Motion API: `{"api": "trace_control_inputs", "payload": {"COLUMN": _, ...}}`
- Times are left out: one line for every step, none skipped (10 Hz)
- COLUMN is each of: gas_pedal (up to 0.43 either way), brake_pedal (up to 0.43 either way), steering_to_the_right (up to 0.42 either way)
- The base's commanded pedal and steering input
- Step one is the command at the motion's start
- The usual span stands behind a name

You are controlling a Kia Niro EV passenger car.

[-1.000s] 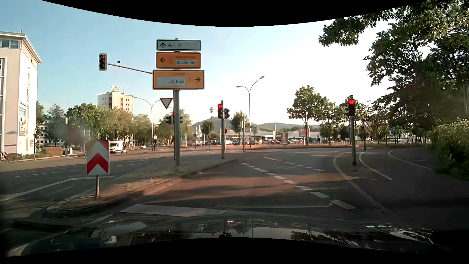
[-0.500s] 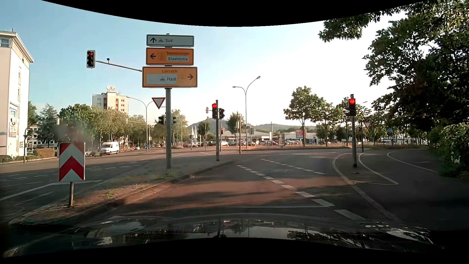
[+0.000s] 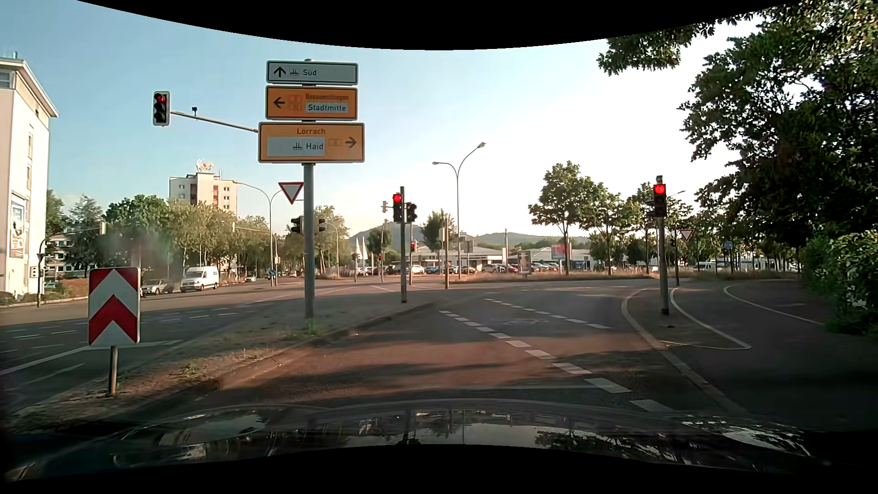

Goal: Follow the waypoints while adhering to traffic rules and regulations

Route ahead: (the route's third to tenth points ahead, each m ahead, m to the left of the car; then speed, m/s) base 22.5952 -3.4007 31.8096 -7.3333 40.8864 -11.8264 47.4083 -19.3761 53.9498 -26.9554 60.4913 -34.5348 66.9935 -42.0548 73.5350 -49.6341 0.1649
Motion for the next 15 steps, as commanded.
{"api": "trace_control_inputs", "payload": {"gas_pedal": 0.0, "brake_pedal": 0.207, "steering_to_the_right": 0.096}}
{"api": "trace_control_inputs", "payload": {"gas_pedal": 0.0, "brake_pedal": 0.207, "steering_to_the_right": 0.096}}
{"api": "trace_control_inputs", "payload": {"gas_pedal": 0.0, "brake_pedal": 0.207, "steering_to_the_right": 0.096}}
{"api": "trace_control_inputs", "payload": {"gas_pedal": 0.0, "brake_pedal": 0.213, "steering_to_the_right": 0.096}}
{"api": "trace_control_inputs", "payload": {"gas_pedal": 0.0, "brake_pedal": 0.226, "steering_to_the_right": 0.096}}
{"api": "trace_control_inputs", "payload": {"gas_pedal": 0.0, "brake_pedal": 0.238, "steering_to_the_right": 0.096}}
{"api": "trace_control_inputs", "payload": {"gas_pedal": 0.0, "brake_pedal": 0.238, "steering_to_the_right": 0.096}}
{"api": "trace_control_inputs", "payload": {"gas_pedal": 0.0, "brake_pedal": 0.238, "steering_to_the_right": 0.096}}
{"api": "trace_control_inputs", "payload": {"gas_pedal": 0.0, "brake_pedal": 0.238, "steering_to_the_right": 0.096}}
{"api": "trace_control_inputs", "payload": {"gas_pedal": 0.0, "brake_pedal": 0.238, "steering_to_the_right": 0.096}}
{"api": "trace_control_inputs", "payload": {"gas_pedal": 0.0, "brake_pedal": 0.238, "steering_to_the_right": 0.096}}
{"api": "trace_control_inputs", "payload": {"gas_pedal": 0.0, "brake_pedal": 0.244, "steering_to_the_right": 0.096}}
{"api": "trace_control_inputs", "payload": {"gas_pedal": 0.0, "brake_pedal": 0.244, "steering_to_the_right": 0.096}}
{"api": "trace_control_inputs", "payload": {"gas_pedal": 0.0, "brake_pedal": 0.244, "steering_to_the_right": 0.096}}
{"api": "trace_control_inputs", "payload": {"gas_pedal": 0.0, "brake_pedal": 0.244, "steering_to_the_right": 0.096}}
